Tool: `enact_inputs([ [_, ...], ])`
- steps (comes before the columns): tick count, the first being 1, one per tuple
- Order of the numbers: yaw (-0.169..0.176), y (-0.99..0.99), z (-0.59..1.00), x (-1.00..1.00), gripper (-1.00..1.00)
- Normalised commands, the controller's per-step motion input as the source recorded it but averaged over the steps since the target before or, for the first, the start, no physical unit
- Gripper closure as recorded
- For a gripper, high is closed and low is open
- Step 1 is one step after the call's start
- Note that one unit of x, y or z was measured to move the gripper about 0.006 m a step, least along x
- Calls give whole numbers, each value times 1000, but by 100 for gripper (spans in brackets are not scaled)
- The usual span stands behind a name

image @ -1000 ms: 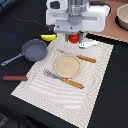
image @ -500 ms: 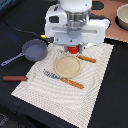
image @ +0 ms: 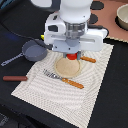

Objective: Interact with the objects in diverse but meaningful ways.

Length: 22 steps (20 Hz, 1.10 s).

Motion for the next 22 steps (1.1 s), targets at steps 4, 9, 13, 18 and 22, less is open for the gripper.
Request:
enact_inputs([
  [4,26,-164,-264,25,100],
  [9,118,-4,-35,23,100],
  [13,139,81,5,-10,-100],
  [18,66,5,730,-140,-100],
  [22,50,0,642,-200,-100],
])
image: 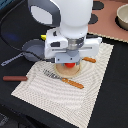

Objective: Interact with the objects in diverse but meaningful ways.

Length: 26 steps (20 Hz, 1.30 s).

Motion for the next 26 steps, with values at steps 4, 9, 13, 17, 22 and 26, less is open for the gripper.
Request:
enact_inputs([
  [4,40,0,701,-123,-100],
  [9,49,89,1000,-220,-100],
  [13,44,333,589,-463,-100],
  [17,71,428,394,-684,-100],
  [22,114,539,530,-737,-100],
  [26,57,380,129,-921,-100],
])
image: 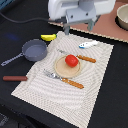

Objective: Interact with the objects in diverse but meaningful ways.

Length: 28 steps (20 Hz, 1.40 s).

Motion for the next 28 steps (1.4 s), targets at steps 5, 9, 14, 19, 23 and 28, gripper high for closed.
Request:
enact_inputs([
  [5,0,162,-87,-971,-100],
  [9,1,4,-324,-981,-100],
  [14,29,1,-351,-1000,-100],
  [19,33,31,-368,-916,-100],
  [23,95,28,-422,-911,-100],
  [28,132,75,-417,-847,-100],
])
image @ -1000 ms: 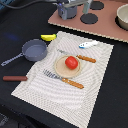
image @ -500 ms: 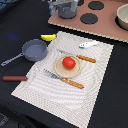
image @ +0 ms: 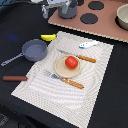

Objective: Interact with the objects in diverse but meaningful ways.

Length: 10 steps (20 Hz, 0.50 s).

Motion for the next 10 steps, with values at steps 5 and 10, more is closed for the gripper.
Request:
enact_inputs([
  [5,132,71,-437,-809,-100],
  [10,107,18,-396,-660,-100],
])
